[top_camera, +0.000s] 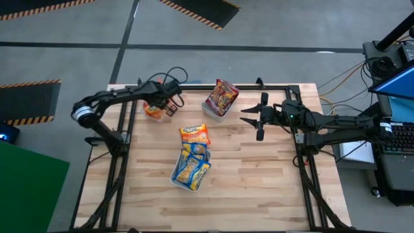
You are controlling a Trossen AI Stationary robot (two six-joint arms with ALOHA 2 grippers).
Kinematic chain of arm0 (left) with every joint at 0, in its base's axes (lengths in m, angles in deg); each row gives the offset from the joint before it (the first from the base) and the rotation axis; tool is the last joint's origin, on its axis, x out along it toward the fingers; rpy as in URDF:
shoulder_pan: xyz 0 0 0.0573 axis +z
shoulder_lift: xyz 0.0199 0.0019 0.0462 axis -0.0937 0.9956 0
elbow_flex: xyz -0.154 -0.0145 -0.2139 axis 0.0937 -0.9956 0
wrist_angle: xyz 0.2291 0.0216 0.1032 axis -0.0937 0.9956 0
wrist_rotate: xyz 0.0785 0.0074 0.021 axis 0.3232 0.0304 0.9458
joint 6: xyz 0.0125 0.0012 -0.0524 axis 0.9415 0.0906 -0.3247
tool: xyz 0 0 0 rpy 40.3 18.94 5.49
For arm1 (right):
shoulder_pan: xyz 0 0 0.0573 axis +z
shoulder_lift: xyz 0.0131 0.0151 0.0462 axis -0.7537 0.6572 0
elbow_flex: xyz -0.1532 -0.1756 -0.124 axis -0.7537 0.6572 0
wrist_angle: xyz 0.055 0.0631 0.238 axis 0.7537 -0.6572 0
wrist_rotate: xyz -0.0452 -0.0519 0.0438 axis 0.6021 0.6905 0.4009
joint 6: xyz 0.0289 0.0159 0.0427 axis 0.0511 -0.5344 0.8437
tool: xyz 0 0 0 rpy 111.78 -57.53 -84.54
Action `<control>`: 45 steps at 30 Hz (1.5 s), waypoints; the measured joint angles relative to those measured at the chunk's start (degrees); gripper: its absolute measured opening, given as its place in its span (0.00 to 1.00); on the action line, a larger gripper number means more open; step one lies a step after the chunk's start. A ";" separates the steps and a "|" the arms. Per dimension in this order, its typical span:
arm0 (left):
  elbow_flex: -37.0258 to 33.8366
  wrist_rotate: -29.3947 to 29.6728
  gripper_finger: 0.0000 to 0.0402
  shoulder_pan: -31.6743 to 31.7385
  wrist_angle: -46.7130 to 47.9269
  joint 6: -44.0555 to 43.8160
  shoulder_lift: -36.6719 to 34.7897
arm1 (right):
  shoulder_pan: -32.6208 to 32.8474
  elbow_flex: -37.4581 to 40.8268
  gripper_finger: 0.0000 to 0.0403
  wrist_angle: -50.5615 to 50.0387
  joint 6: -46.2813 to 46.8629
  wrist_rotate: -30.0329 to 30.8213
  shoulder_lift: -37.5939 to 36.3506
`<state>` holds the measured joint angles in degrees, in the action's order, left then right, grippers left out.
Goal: Sort Maruchan noodles
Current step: Put the orange noodle pack into the transparent bin
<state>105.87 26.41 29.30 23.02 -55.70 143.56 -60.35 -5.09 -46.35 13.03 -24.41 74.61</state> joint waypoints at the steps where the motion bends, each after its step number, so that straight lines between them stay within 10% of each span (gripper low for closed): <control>1: 0.00 0.00 0.01 -0.17 -0.17 -0.14 0.69 | 0.00 0.00 0.32 0.00 0.00 -0.02 0.00; 24: 0.00 -2.09 0.27 -1.18 -1.99 2.81 -5.44 | 0.00 0.00 0.32 -0.17 -0.01 0.00 0.01; 31: -1.43 -10.02 0.23 -3.24 -6.38 7.41 -5.80 | 0.00 0.00 0.32 -0.20 0.00 0.00 0.00; 45: -7.46 -0.88 0.11 -1.34 -13.85 2.11 -3.07 | 0.00 0.00 0.32 -0.33 0.00 0.00 0.00</control>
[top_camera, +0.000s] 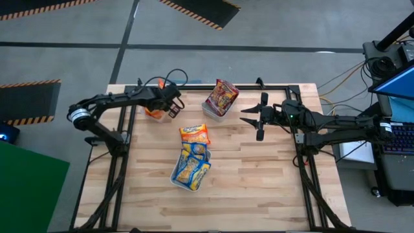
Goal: Sort Maruchan noodles
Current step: Put the orange noodle pack into the transparent bin
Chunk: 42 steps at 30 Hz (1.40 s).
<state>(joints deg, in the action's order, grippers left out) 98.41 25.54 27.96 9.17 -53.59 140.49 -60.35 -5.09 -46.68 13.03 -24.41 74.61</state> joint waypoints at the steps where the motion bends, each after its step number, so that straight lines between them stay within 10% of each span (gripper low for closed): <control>1: -0.39 0.98 0.11 0.02 -1.00 -0.51 0.31 | 0.00 0.00 0.32 0.00 0.00 0.00 0.00; 24: 0.12 2.30 0.10 -2.74 -0.58 -0.36 -2.46 | 0.01 0.00 0.32 -0.11 0.20 0.02 0.00; 42: -12.68 -7.22 0.10 -26.80 -23.14 8.41 -19.18 | -0.24 -0.31 0.29 1.31 4.60 0.11 0.83</control>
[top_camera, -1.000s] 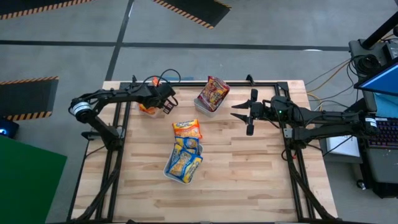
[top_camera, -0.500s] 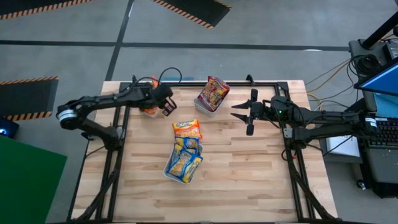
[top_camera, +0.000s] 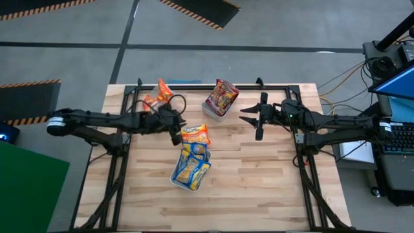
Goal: Sort Maruchan noodles
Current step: Put the orange noodle pack into the transparent bin
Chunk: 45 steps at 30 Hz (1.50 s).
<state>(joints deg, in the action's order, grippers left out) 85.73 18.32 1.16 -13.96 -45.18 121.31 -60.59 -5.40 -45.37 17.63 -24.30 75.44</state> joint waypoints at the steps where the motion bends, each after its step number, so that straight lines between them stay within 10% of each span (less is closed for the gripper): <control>1: -0.67 -0.02 0.10 -0.16 -1.79 1.03 0.01 | 0.00 0.00 0.28 -0.02 0.03 0.00 0.00; 15: 0.51 -11.49 0.10 7.25 -10.25 12.75 9.03 | 0.00 0.00 0.21 -0.15 -1.70 -0.04 0.00; 25: 13.48 -27.03 0.12 19.17 7.61 20.32 19.83 | 0.00 -0.04 0.23 -0.57 -2.84 -0.08 0.00; 45: 15.11 -34.83 0.56 22.02 4.65 24.52 31.12 | -0.74 -0.07 0.32 -1.03 -3.65 -0.11 0.00</control>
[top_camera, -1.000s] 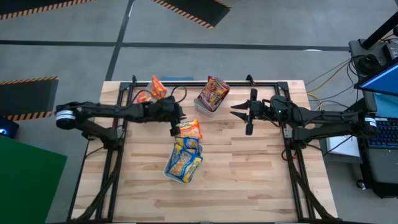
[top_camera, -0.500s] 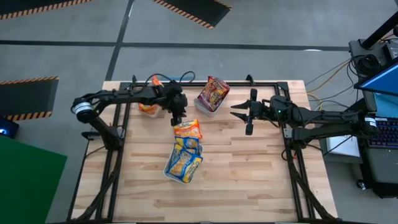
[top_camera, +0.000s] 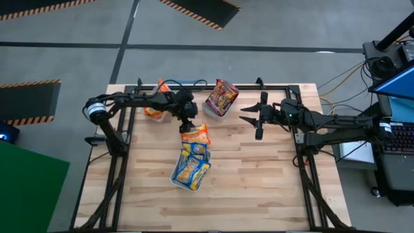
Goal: Sort Maruchan noodles
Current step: Put the orange noodle pack into the transparent bin
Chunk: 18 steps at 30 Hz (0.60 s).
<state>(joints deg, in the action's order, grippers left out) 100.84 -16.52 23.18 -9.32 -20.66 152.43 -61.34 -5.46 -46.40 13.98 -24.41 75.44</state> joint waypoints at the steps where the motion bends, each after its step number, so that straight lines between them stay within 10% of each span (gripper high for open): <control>1: 0.00 -0.55 0.56 0.00 -0.14 0.44 0.00 | 0.00 0.00 0.32 -0.03 0.09 0.00 0.00; 18: -0.22 -3.03 0.48 0.00 -3.76 -0.56 5.70 | 0.00 0.00 0.33 -0.29 0.56 0.02 0.00</control>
<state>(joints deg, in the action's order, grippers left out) 100.62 -19.54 23.18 -13.07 -21.22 158.14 -61.34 -5.46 -46.69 14.54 -24.39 75.44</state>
